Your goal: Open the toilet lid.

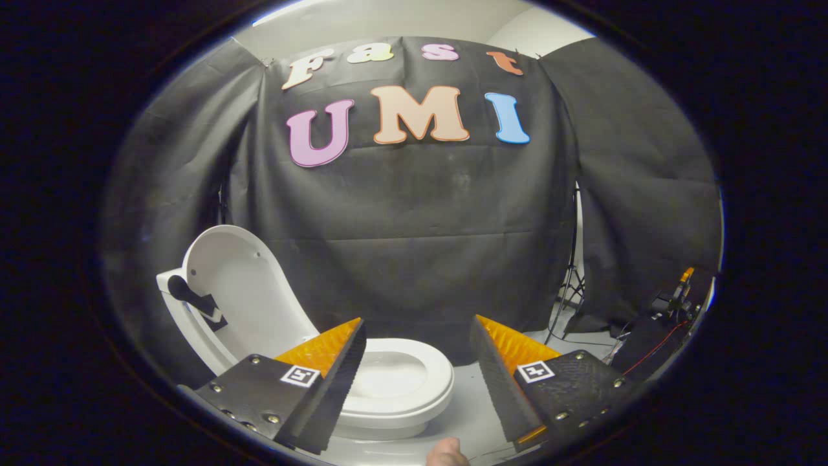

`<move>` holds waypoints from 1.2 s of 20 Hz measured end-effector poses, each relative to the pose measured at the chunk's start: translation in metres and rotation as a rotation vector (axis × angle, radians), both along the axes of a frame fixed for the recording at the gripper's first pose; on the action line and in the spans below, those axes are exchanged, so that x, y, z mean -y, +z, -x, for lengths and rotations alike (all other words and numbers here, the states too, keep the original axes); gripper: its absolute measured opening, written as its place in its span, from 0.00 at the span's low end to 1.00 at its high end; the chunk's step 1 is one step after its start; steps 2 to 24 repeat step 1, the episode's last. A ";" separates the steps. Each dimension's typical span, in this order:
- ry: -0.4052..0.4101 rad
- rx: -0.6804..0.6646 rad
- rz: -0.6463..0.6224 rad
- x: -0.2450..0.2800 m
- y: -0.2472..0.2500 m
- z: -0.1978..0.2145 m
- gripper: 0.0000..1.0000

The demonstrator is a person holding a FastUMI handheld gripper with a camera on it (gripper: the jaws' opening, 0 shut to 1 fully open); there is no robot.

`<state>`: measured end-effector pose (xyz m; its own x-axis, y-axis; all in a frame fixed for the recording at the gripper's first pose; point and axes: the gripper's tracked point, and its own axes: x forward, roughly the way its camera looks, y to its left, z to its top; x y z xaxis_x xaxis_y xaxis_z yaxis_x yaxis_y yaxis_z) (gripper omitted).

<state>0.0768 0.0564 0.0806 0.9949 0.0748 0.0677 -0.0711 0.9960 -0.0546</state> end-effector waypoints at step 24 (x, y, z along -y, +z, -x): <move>-0.004 -0.007 0.006 0.000 -0.003 -0.001 0.95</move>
